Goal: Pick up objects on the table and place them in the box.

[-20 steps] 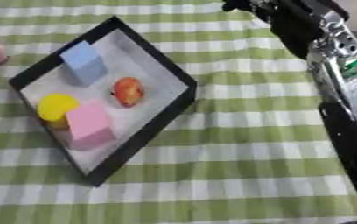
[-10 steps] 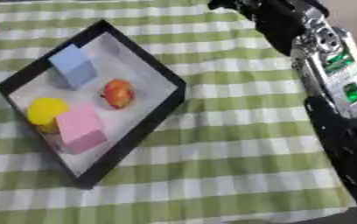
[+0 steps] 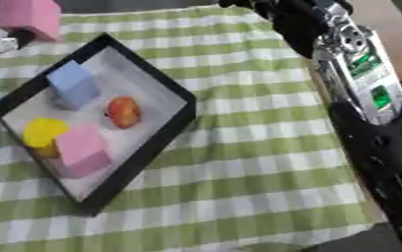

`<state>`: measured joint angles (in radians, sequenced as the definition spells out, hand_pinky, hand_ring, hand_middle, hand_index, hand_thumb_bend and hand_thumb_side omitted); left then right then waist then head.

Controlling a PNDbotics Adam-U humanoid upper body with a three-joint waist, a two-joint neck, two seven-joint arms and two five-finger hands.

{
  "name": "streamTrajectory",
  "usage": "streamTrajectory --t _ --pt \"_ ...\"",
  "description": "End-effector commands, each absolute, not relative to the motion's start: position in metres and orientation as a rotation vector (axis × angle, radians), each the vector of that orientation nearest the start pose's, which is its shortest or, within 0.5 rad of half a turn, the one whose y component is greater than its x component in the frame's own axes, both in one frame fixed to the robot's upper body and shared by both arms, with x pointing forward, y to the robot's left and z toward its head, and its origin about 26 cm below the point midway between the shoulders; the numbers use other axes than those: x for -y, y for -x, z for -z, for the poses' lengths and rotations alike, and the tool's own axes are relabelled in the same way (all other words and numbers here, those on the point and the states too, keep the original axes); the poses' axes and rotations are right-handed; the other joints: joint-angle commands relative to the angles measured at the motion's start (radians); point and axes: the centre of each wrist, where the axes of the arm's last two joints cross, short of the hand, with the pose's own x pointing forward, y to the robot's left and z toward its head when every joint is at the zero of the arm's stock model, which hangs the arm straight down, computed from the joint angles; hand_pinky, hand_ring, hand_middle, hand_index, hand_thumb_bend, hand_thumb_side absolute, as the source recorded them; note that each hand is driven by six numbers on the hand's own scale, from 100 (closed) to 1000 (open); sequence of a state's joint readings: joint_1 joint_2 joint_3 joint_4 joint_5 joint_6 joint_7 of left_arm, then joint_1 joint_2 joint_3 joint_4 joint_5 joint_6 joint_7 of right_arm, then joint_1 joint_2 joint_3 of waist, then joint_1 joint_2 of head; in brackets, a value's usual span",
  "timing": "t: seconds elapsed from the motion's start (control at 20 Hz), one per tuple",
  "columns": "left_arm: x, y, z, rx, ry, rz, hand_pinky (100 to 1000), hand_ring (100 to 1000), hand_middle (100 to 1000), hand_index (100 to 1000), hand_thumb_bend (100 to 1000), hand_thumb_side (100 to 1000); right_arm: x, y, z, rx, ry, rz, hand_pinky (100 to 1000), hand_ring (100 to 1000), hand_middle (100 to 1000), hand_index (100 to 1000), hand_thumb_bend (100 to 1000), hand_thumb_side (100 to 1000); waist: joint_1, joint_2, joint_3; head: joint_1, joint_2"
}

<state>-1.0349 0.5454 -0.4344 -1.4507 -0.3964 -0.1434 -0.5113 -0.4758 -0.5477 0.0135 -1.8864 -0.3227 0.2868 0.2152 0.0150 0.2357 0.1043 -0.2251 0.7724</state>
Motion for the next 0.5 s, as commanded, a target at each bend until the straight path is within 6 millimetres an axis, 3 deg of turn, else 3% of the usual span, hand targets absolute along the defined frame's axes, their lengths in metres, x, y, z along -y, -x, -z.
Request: streamTrajectory --t 0.05,0.3,0.4,0.5 --pt "-0.163 -0.400 -0.309 -2.433 0.645 -2.514 720 590 521 530 132 100 0.283 -0.325 -0.261 1.980 -0.095 -0.628 967 752 666 763 100 601 0.006 -0.042 -0.002 -0.009 -0.002" --pt "-0.163 -0.413 -0.278 -2.209 0.670 -2.736 720 606 535 543 223 100 0.283 -0.324 -0.261 1.977 -0.093 -0.627 967 752 666 763 100 602 0.012 -0.043 -0.007 -0.014 -0.002" --pt "-0.161 -0.418 -0.265 -2.100 0.694 -2.770 719 624 556 564 315 100 0.283 -0.324 -0.261 1.978 -0.092 -0.627 967 752 666 763 100 601 0.013 -0.042 -0.010 -0.013 -0.002" --pt "-0.159 -0.421 -0.253 -2.008 0.703 -2.760 728 633 564 571 349 100 0.282 -0.324 -0.262 1.980 -0.094 -0.629 967 752 666 763 100 601 0.013 -0.041 -0.014 -0.012 -0.002"
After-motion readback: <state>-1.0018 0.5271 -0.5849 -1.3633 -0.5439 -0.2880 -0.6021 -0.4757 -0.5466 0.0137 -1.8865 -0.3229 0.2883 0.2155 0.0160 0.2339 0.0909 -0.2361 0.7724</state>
